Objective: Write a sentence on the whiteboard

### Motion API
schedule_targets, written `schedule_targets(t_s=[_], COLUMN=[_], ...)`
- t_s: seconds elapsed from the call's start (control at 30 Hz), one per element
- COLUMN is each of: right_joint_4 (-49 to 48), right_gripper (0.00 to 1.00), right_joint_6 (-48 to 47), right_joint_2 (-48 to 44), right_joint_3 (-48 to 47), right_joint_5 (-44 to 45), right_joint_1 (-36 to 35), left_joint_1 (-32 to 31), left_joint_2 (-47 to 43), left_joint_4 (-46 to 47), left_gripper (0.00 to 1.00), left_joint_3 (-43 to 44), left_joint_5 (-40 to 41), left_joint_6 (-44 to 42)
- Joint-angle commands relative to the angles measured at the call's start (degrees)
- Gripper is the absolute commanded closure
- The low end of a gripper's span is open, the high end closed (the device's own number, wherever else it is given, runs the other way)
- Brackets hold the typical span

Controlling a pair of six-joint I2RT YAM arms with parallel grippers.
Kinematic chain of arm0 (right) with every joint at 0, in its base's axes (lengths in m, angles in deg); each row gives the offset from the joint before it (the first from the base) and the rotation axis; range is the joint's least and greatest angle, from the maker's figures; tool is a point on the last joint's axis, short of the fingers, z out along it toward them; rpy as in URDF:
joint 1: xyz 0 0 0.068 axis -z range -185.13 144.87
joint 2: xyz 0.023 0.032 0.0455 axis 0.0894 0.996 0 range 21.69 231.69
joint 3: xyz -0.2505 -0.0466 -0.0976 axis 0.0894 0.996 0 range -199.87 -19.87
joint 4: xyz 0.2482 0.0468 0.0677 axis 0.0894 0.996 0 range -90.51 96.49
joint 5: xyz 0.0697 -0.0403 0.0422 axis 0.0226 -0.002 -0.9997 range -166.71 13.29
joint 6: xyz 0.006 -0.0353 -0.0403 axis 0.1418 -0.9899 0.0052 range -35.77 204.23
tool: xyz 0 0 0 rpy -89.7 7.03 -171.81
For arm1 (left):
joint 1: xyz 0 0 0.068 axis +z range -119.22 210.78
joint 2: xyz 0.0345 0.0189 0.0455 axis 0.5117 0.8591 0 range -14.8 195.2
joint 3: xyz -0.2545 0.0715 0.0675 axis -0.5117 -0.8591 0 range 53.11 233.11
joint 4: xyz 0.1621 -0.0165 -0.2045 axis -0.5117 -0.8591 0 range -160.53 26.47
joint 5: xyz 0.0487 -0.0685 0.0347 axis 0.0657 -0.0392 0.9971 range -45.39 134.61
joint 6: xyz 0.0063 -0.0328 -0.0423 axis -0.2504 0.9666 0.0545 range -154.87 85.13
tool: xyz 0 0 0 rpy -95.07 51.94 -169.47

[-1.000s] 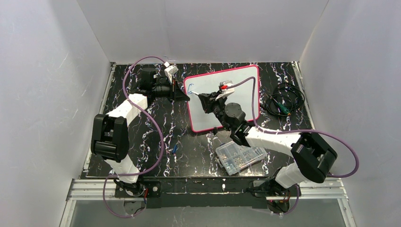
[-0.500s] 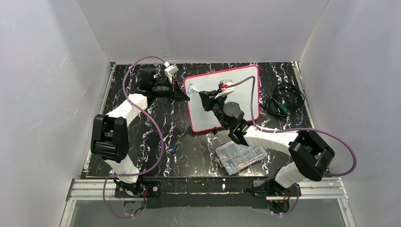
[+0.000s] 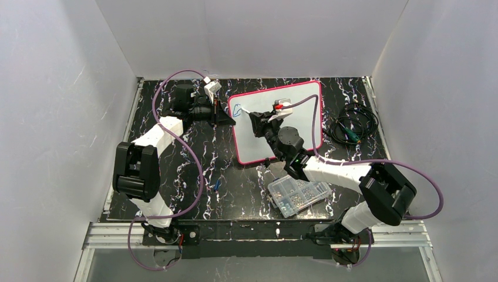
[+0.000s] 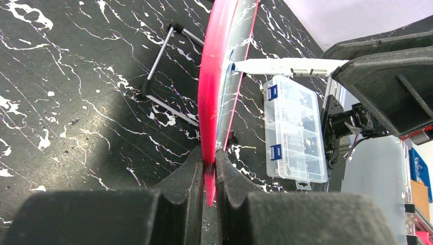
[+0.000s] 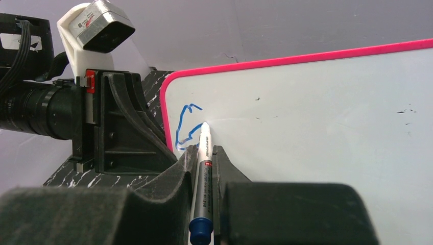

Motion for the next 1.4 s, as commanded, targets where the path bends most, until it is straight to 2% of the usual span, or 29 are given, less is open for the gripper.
schedule_targets(t_s=[0.0,0.37,0.67,1.37], right_joint_4=[1.38,2.85,1.32,-3.18], right_gripper=[0.99,0.99,0.99,0.99], right_joint_6=[0.31,2.73,0.48,-1.97], right_joint_2=[-1.36,-2.88,-8.09,-1.57], right_joint_3=[1.75,4.82,3.31,-0.60], right_joint_5=[0.90,-1.68,1.37,-0.06], right_joint_1=[0.15,-0.63,-0.65,2.00], left_joint_1=[-0.23,-0.22,-0.22,-0.18], left_joint_2=[-3.66,-3.91,-3.91,-3.93], left_joint_4=[0.24,0.18,0.14,0.05], left_gripper=[1.00,1.00,1.00,1.00], left_joint_3=[-0.06,-0.23,-0.15,-0.10], left_joint_5=[-1.83,-1.81,-1.81,-1.81], left_joint_6=[-0.66,-0.70,-0.69,-1.03])
